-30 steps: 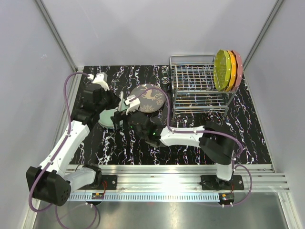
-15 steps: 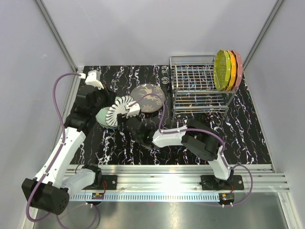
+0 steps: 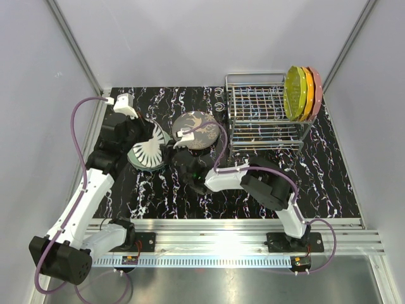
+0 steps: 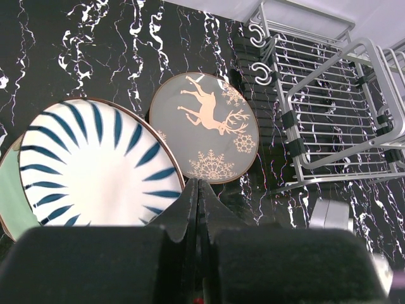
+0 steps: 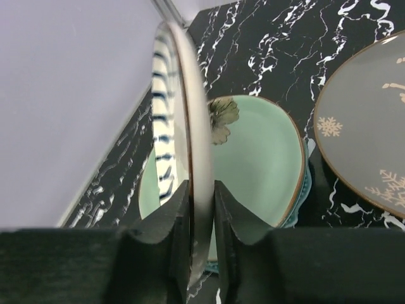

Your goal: Load the plates into the dish rack

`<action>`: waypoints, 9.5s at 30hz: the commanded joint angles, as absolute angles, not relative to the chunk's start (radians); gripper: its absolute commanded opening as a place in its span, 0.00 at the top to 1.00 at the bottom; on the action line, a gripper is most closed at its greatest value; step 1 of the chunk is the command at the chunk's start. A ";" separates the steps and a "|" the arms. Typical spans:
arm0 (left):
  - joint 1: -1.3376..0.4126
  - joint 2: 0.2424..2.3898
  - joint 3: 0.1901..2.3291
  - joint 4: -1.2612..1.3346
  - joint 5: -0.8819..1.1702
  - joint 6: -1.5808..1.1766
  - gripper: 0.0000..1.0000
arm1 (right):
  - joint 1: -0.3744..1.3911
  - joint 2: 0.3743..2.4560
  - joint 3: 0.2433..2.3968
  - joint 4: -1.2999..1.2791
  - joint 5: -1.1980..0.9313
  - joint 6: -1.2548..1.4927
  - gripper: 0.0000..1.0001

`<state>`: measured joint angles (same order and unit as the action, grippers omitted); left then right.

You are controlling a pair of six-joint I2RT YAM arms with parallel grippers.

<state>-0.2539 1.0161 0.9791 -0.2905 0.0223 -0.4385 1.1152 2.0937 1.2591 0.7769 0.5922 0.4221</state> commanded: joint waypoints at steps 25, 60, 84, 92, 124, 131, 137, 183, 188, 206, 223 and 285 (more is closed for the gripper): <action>-0.227 0.971 1.020 -0.296 -0.127 -0.365 0.71 | 1.006 1.852 1.471 0.480 0.537 0.445 1.00; -0.227 0.943 1.023 -0.302 -0.126 -0.347 0.01 | 0.914 1.088 1.379 0.206 0.950 -0.520 1.00; -0.227 0.969 1.037 -0.330 -0.107 -0.348 0.01 | 0.669 1.138 1.378 0.232 0.960 -0.772 1.00; -0.227 0.983 1.049 -0.347 -0.104 -0.348 0.01 | 0.580 1.170 1.373 0.187 0.913 -0.741 1.00; -0.227 0.992 1.054 -0.351 -0.077 -0.344 0.01 | 0.410 1.216 1.253 0.127 0.742 -0.483 1.00; -0.227 0.997 1.055 -0.350 -0.072 -0.344 0.01 | 0.397 1.218 1.236 0.138 0.750 -0.440 1.00; -0.227 1.002 1.055 -0.351 -0.068 -0.345 0.01 | 0.384 1.223 1.218 0.160 0.753 -0.416 1.00; -0.227 1.048 1.066 -0.365 -0.041 -0.324 0.01 | 0.370 1.014 1.304 -0.132 0.609 -0.124 0.34; -0.227 1.078 1.071 -0.371 -0.009 -0.307 0.01 | 0.370 0.890 1.247 -0.219 0.574 -0.006 0.31; -0.489 1.503 1.227 -0.624 -0.222 -0.138 0.09 | 0.368 0.394 0.815 -0.393 0.465 0.308 0.45; -0.543 1.695 1.223 -0.614 -0.325 -0.137 0.41 | 0.368 0.324 0.778 -0.419 0.403 0.331 0.59; -0.485 1.769 1.223 -0.555 -0.227 -0.150 0.28 | 0.368 0.310 0.772 -0.408 0.387 0.339 0.62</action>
